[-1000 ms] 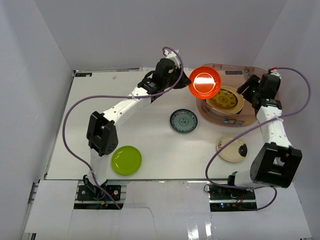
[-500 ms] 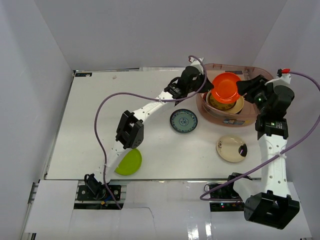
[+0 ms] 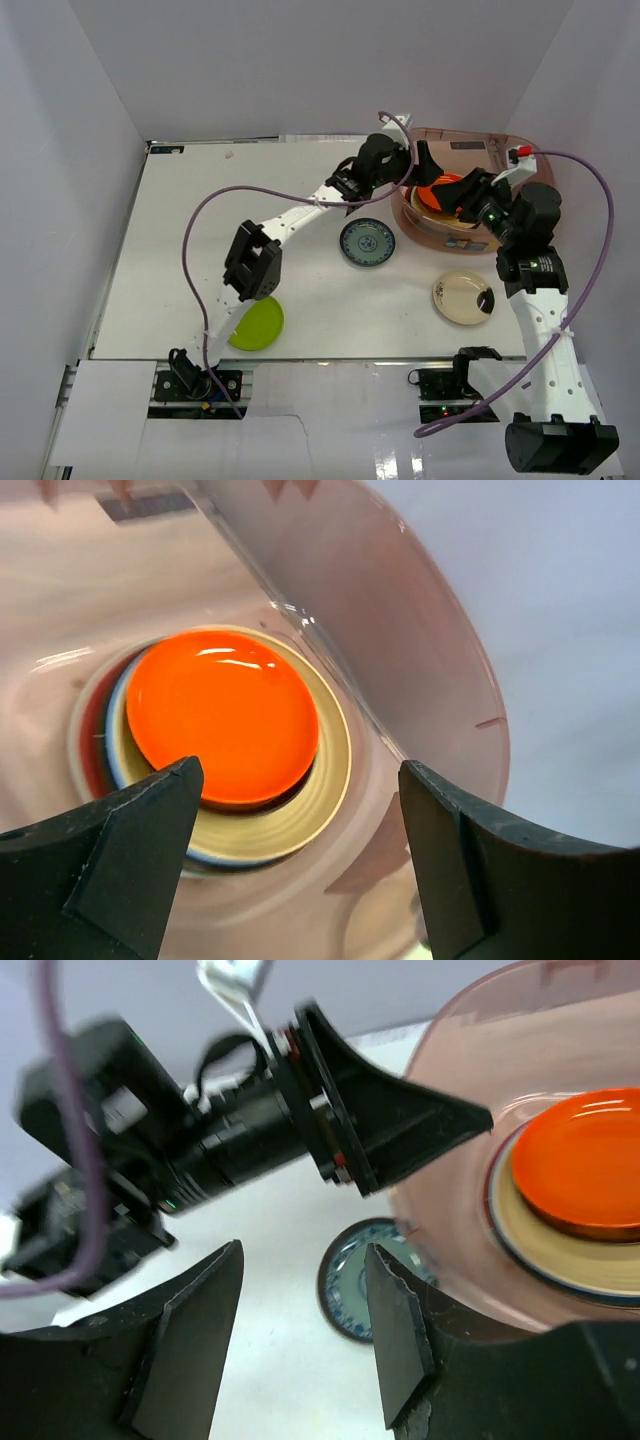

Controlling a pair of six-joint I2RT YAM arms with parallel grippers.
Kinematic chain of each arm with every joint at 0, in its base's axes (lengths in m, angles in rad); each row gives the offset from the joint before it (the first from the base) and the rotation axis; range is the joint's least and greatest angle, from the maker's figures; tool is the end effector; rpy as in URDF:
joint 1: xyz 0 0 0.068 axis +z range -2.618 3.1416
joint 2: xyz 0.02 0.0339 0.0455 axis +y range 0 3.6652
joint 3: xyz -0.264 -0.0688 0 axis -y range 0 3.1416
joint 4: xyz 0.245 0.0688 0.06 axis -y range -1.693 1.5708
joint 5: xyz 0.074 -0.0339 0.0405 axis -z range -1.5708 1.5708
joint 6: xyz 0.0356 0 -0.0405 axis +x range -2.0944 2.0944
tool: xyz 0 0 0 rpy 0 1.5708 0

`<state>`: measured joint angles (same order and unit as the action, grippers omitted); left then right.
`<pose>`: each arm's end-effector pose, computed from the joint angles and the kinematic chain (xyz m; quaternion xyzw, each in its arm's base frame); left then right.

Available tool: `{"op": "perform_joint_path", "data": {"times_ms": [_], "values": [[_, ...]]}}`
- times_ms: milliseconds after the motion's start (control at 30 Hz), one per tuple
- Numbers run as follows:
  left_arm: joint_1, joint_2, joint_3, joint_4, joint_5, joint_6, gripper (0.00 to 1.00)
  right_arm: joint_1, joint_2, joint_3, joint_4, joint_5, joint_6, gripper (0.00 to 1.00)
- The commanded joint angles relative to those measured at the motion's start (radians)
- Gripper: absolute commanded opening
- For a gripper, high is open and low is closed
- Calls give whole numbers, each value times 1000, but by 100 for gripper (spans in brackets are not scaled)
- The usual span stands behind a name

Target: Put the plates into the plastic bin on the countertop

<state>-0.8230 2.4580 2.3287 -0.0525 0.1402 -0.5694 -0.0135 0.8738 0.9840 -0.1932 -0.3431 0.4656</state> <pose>0.3927 -0.4307 0.2884 0.1414 0.7547 -0.4507 0.4553 0.1947 0.0093 0.3936 0.0597 0.7318 0.2720 0.6221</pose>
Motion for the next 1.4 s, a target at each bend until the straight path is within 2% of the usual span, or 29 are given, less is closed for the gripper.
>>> {"op": "perform_joint_path", "data": {"times_ms": [0,33,67,167,200,300,333,500,700,833,967,1167,1233,1267,1300,1367], "values": [[27,-362,-215,25,-51,106,89,102,-21,-24,-75,1,-73,58],[33,-425,-303,35,-65,112,89,163,-32,-63,-106,33,-94,58],[35,-552,-488,45,-101,121,88,194,-39,-88,-123,55,-102,58],[48,-759,-745,45,-192,102,86,277,-74,-218,-175,147,-110,59],[56,-796,-896,45,-224,73,86,290,-100,-250,-186,189,-102,58],[84,-857,-1095,43,-219,8,85,320,-154,-364,-212,301,-61,60],[99,-849,-1114,30,-197,-6,86,325,-165,-383,-219,328,-42,62],[117,-725,-1138,17,-182,-26,85,326,-161,-481,-264,479,-15,65],[137,-550,-1037,17,-145,-34,83,328,-69,-531,-244,596,7,63],[154,-493,-1055,104,-84,-38,81,330,13,-525,-242,622,7,61],[160,-426,-1028,123,-48,-38,71,334,91,-542,-226,682,18,58],[160,-361,-993,105,-67,-24,60,336,218,-509,-216,710,2,55],[160,-353,-990,105,-71,-20,55,339,241,-499,-212,710,-10,43],[160,-350,-990,102,-73,-17,51,342,260,-493,-210,704,-12,33],[160,-346,-988,100,-79,-15,42,352,263,-492,-210,704,-13,17],[160,-347,-988,97,-85,-12,35,395,255,-493,-215,722,-4,8]]}}
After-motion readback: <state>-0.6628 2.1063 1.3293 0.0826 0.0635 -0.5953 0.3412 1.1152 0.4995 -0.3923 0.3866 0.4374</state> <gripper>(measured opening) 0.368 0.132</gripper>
